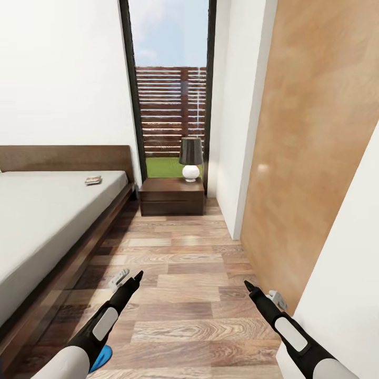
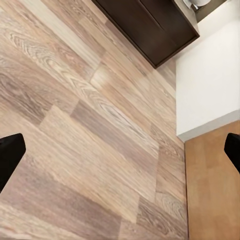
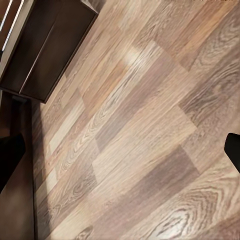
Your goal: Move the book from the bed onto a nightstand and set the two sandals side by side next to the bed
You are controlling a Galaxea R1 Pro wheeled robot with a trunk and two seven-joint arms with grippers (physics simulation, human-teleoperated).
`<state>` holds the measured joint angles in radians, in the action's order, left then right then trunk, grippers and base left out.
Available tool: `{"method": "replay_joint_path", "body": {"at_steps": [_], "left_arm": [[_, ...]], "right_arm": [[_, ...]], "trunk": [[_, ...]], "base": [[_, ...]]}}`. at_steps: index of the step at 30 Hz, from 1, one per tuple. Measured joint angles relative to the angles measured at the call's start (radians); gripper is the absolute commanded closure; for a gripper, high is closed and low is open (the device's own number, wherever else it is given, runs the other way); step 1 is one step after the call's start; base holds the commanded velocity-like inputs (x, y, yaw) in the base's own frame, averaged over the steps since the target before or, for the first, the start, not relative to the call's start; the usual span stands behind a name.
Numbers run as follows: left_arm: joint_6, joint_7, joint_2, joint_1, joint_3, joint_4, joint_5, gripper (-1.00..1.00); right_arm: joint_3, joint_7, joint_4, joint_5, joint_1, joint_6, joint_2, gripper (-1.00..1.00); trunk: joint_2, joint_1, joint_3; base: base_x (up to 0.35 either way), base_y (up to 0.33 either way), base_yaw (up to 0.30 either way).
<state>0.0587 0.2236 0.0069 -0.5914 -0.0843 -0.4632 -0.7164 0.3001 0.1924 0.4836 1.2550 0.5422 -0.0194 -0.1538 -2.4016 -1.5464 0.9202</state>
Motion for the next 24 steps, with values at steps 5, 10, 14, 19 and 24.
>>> {"method": "replay_joint_path", "body": {"at_steps": [5,10,14,19,24], "left_arm": [[0.000,0.001,0.000,0.000,0.000,0.000,0.000,-1.00],[0.000,0.001,0.000,0.000,0.000,0.000,0.000,-1.00],[0.000,0.001,0.000,0.000,-0.001,0.000,0.000,-1.00],[0.001,0.001,0.001,0.000,-0.001,0.000,0.000,-1.00],[0.001,0.001,0.001,0.000,-0.001,0.000,0.000,-1.00]], "right_arm": [[-0.001,0.000,0.000,0.000,0.000,0.000,0.000,-1.00],[-0.001,0.000,0.000,0.000,0.000,0.000,0.000,-1.00],[-0.001,0.000,0.000,0.000,0.000,-0.001,0.000,-1.00],[-0.001,0.001,0.000,0.001,0.000,-0.001,0.000,-1.00],[-0.002,0.003,0.000,0.001,0.000,-0.001,0.000,-1.00]], "trunk": [[0.000,0.000,0.000],[0.000,0.000,0.000],[0.000,0.000,0.000],[0.000,0.000,0.000],[0.000,0.000,0.000]], "base": [[0.106,-0.006,0.000],[0.108,-0.002,0.000],[0.108,-0.001,0.000],[0.108,0.000,0.000],[0.109,0.000,0.000]]}}
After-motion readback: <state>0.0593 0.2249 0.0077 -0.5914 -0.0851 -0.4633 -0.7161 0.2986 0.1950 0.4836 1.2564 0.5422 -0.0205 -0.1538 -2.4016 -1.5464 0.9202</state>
